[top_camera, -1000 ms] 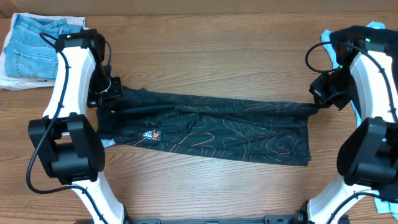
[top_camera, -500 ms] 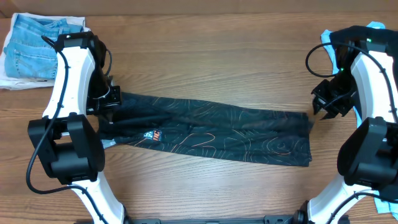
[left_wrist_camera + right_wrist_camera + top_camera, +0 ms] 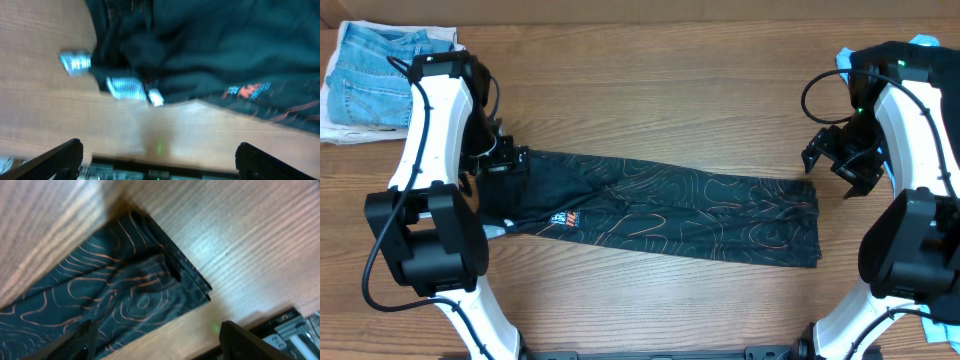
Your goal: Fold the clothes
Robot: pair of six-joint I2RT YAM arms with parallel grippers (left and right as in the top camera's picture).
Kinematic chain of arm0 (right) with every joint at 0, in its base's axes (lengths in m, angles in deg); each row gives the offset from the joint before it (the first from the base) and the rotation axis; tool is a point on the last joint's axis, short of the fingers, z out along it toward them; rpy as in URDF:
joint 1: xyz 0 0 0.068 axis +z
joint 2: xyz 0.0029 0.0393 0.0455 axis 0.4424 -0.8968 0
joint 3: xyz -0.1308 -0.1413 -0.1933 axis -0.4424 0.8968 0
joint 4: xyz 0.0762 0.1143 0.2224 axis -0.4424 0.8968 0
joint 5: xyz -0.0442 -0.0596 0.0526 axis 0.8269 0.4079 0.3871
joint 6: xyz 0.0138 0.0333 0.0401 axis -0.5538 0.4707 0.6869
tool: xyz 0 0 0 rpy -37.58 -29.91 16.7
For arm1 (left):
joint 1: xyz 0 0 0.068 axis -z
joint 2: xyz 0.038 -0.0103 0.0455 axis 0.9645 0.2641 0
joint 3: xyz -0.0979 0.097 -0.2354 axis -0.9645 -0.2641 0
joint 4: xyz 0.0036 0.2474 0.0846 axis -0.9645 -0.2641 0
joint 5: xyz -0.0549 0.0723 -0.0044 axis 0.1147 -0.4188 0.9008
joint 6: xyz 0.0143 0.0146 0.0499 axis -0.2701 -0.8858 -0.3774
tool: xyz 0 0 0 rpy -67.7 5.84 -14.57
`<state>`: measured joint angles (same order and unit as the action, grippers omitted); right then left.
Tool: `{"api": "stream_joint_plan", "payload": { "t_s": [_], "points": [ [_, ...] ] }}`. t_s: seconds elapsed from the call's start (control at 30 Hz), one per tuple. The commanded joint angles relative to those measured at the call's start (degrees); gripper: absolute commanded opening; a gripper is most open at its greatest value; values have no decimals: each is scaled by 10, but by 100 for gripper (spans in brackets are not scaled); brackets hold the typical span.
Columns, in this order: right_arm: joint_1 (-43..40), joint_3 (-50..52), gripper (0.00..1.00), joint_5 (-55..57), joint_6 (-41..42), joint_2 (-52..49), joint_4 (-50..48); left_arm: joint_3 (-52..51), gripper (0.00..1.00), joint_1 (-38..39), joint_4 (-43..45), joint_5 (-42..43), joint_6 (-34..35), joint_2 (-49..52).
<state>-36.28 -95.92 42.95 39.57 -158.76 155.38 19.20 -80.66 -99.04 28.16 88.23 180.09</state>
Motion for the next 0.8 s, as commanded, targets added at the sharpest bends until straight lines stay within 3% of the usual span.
{"api": "stream_joint_plan", "payload": {
  "t_s": [0.0, 0.53, 0.6, 0.7, 0.77],
  "points": [
    [4, -14, 84, 7, -2, 13, -11, 6, 100, 2, 34, 27, -26, -20],
    [11, -14, 84, -1, -14, 13, -67, -1, 97, 16, 191, 160, -173, -19],
    [11, -14, 82, -3, -14, 13, -72, -8, 88, 23, 205, 162, -175, -19],
    [11, -14, 65, -3, -14, 13, -75, -24, 64, 39, 217, 166, -187, -19],
    [11, -14, 53, -3, -14, 13, -75, -39, 63, 50, 224, 165, -186, -19]
  ]
}}
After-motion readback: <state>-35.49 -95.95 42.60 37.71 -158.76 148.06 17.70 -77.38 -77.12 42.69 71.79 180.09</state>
